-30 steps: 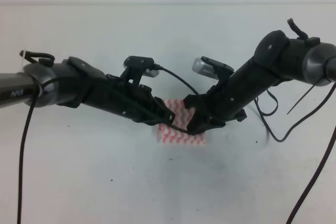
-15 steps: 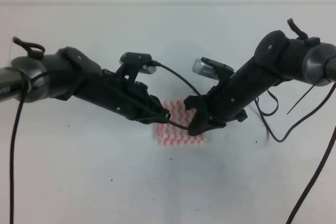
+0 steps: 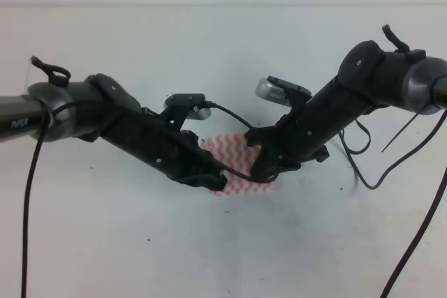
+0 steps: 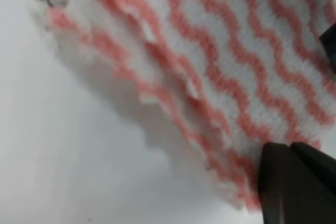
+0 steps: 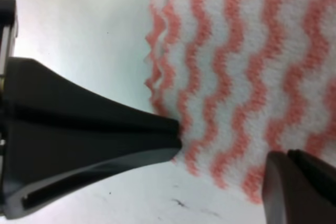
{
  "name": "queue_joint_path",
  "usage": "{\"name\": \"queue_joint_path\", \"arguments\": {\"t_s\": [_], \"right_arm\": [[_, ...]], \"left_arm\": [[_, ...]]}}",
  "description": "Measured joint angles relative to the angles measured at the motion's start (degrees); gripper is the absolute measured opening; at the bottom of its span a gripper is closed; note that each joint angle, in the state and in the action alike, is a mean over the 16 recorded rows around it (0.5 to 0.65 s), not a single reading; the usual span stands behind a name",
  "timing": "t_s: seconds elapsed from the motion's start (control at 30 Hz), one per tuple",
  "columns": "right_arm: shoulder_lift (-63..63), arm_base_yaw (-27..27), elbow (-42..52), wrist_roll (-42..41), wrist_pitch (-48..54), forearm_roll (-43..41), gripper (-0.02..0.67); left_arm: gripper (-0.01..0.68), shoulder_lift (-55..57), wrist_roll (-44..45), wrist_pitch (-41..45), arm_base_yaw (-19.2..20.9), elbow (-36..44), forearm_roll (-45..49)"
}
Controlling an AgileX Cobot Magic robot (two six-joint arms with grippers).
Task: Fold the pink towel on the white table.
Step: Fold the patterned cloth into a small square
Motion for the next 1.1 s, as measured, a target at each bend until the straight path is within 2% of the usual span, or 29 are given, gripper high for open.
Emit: {"name": "queue_joint_path", "arguments": {"t_s": [0.23,0.73,1.1], "right_arm": [[0.00,0.00,0.00,0.00,-1.19,0.53,-0.017],[0.23,0.00,0.01,0.00,-13.20,3.61,-0.017],[1.28,-0.67,0.01,1.12,-18.60,2.93,-0.018]], "left_arm": [[-0.007,-0.62,-0.11,-1.52,0.01,-1.76,0.75],[-0.007,1.56,1.59,-14.54,0.05,-4.11,-1.20],[-0.007,4.38,1.80,-15.40,0.08,-4.22,-2.66]]}}
